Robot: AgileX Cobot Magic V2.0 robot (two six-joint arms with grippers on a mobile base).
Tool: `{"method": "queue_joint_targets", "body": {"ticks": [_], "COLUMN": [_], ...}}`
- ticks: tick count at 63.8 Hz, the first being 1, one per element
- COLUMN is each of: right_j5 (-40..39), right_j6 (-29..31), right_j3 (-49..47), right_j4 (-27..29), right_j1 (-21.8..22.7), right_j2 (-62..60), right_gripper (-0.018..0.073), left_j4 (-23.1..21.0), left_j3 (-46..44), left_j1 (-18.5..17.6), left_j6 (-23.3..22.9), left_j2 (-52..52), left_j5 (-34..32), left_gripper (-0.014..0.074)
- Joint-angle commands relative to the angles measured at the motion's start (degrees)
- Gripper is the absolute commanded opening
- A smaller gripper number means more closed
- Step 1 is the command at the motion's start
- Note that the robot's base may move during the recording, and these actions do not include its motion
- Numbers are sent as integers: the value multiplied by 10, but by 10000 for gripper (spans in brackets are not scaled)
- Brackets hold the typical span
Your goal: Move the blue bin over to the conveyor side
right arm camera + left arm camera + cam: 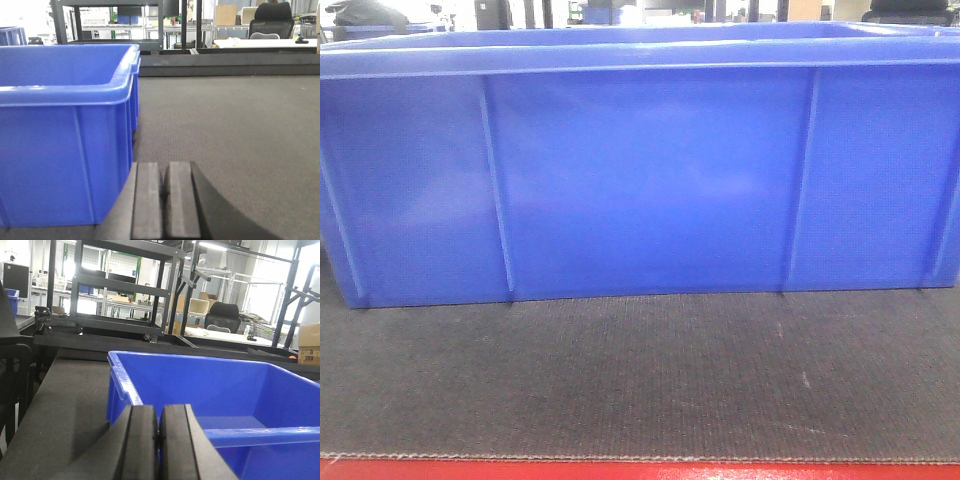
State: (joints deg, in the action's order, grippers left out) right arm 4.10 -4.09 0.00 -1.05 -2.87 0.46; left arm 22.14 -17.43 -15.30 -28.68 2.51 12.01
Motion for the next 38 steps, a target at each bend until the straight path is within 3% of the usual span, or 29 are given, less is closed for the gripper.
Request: {"method": "queue_joint_targets", "body": {"ticks": [1, 38], "right_j5": [-18, -18], "right_j6": [5, 5], "right_j3": [0, 0], "right_j4": [2, 2], "right_j1": [3, 3], "right_j2": [-5, -5], "right_gripper": [-89, -89], "left_j4": [2, 2], "left_j3": [1, 1], "left_j1": [-3, -3], "left_j6": [-4, -4], "left_j2": [-2, -2], "left_j5": [-9, -9], "left_gripper": [1, 1]}}
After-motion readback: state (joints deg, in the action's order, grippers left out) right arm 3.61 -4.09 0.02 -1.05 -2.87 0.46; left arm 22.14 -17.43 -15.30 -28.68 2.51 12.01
